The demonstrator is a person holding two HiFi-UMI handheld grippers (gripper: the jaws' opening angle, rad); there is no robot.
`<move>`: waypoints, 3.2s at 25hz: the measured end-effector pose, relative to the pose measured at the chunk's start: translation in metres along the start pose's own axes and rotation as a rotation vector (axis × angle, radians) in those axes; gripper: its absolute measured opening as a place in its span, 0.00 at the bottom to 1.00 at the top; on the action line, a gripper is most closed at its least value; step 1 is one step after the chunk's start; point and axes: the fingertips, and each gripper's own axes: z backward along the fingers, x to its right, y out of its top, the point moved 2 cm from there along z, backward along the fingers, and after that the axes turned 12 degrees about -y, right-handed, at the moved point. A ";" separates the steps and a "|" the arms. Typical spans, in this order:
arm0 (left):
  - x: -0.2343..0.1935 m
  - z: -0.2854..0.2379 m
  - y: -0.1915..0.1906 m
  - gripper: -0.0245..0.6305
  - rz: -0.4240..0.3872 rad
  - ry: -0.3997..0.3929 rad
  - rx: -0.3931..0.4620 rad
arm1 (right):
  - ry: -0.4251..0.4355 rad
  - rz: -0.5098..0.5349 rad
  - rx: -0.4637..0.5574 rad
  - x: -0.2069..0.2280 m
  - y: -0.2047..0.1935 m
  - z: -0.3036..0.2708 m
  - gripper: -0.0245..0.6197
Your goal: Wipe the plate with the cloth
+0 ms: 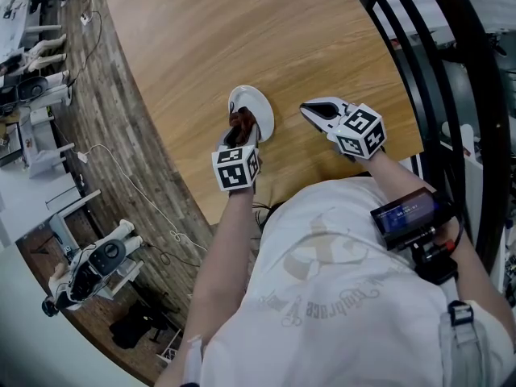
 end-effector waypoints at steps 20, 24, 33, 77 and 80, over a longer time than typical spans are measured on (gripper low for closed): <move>-0.007 0.001 0.019 0.30 -0.115 0.001 -0.030 | 0.000 0.000 -0.008 -0.002 0.011 -0.006 0.06; 0.011 -0.011 0.024 0.30 -0.148 -0.037 -0.034 | -0.005 -0.005 -0.011 0.000 0.009 -0.002 0.06; 0.022 -0.030 0.042 0.30 -0.195 -0.093 -0.033 | -0.020 -0.013 -0.013 0.004 0.008 -0.002 0.06; 0.012 -0.039 0.067 0.30 -0.307 -0.090 -0.079 | -0.013 -0.066 -0.036 0.000 -0.001 -0.002 0.06; 0.016 -0.044 0.074 0.30 -0.396 -0.102 -0.090 | -0.014 -0.069 -0.042 0.001 -0.001 -0.003 0.06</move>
